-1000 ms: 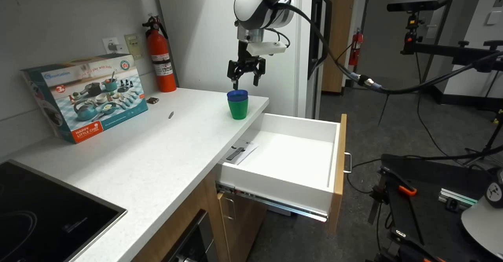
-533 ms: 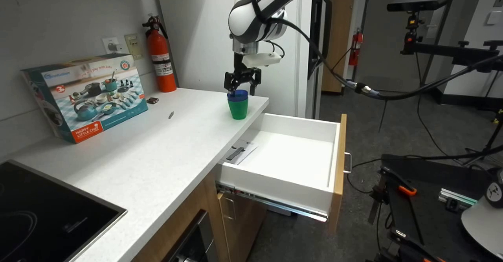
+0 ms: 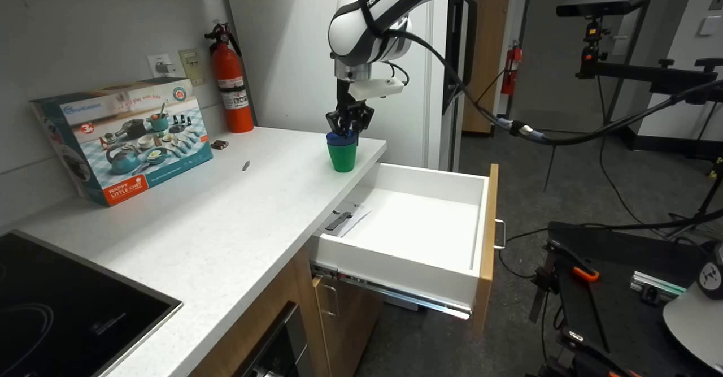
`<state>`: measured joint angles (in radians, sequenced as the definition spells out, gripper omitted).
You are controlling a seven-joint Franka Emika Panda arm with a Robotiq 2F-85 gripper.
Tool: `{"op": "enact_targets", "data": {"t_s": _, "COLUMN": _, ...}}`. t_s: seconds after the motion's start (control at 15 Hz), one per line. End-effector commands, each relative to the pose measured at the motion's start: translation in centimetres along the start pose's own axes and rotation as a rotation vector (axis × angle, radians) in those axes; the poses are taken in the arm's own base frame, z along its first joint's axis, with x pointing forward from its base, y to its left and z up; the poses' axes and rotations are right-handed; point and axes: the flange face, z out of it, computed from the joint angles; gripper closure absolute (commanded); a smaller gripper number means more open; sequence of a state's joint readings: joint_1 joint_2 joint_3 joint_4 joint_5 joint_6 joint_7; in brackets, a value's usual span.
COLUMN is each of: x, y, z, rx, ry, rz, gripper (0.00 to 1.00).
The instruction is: Put the cup inside the drawer
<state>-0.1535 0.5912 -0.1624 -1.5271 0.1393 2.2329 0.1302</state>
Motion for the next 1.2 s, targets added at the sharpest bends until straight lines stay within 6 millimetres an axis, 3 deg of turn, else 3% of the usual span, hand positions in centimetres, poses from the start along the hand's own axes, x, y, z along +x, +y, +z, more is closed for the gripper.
{"op": "enact_targets", "data": {"t_s": 0.0, "x": -0.1, "y": 0.1, "z": 0.0, "rx": -0.003, "ry": -0.034, "rz": -0.012, "gripper": 0.97}}
{"op": "enact_targets", "data": {"t_s": 0.4, "x": -1.2, "y": -0.8, "z": -1.7, "rx": 0.020, "ry": -0.050, "rz": -0.072, "gripper": 0.98}}
{"op": "enact_targets", "data": {"t_s": 0.73, "x": -3.6, "y": -1.3, "z": -2.9, "rx": 0.037, "ry": -0.082, "rz": -0.184, "gripper": 0.98}}
{"op": "enact_targets", "data": {"t_s": 1.13, "x": -6.9, "y": 0.0, "z": -2.6, "rx": 0.026, "ry": -0.141, "rz": -0.279, "gripper": 0.98}}
